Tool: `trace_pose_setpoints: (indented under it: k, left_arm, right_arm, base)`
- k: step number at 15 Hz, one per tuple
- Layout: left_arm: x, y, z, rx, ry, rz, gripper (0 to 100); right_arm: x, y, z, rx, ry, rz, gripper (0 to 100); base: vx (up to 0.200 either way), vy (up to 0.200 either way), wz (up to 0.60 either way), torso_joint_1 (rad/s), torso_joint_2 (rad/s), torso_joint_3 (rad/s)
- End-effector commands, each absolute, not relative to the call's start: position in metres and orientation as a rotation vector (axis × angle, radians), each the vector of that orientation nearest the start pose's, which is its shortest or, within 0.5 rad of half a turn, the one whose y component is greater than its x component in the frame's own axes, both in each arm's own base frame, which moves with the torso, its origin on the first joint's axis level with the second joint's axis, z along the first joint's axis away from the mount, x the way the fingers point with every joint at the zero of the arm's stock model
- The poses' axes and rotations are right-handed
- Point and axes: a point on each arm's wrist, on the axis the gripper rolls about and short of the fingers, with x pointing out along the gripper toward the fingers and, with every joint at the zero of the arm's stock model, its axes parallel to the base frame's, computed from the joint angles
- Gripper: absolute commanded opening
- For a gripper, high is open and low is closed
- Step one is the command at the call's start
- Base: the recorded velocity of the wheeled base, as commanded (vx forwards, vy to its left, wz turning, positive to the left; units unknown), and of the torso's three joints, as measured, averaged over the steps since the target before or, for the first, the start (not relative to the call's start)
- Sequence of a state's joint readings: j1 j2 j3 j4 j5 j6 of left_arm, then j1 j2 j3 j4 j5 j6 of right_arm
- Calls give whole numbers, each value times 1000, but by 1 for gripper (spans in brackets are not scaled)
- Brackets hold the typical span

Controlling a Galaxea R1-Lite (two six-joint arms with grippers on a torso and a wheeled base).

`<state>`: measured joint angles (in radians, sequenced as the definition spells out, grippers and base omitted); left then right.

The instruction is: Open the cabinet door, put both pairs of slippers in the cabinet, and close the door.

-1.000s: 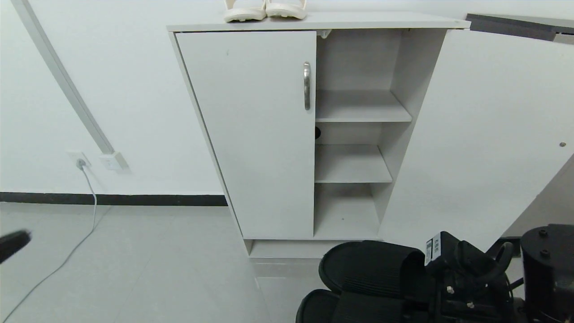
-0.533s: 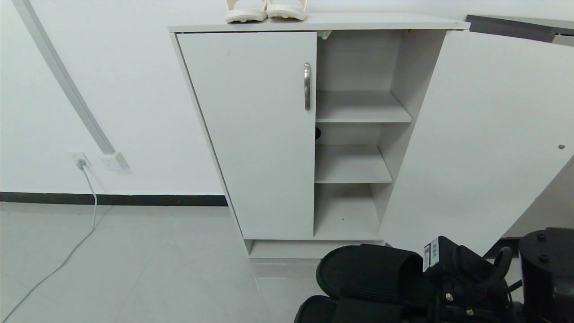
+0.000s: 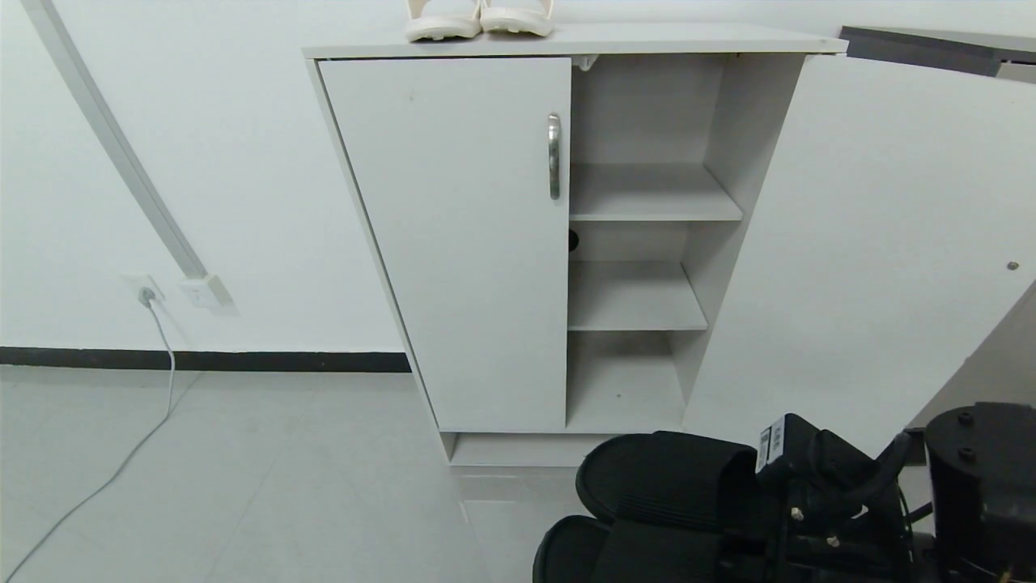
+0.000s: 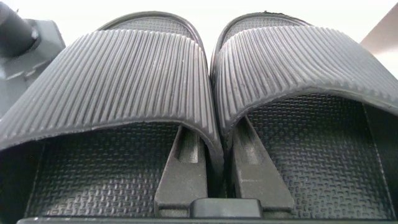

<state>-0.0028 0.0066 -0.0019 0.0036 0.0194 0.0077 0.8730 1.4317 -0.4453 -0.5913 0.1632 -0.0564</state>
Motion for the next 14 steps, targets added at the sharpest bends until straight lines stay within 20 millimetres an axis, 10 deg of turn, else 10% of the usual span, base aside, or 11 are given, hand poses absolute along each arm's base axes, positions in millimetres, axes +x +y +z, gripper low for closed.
trace_pose_setpoints:
  k: [1,14]
  left_arm:
    - [-23,0,76,9,5,-20,0]
    - [-23,0,76,9,5,-20,0]
  right_arm:
    - [146,172,148,-211,385,958,0]
    - [218,267,144,-22,272,168,0]
  base:
    - [0,0,0,0,0,0]
    - [0,0,0,0,0,0]
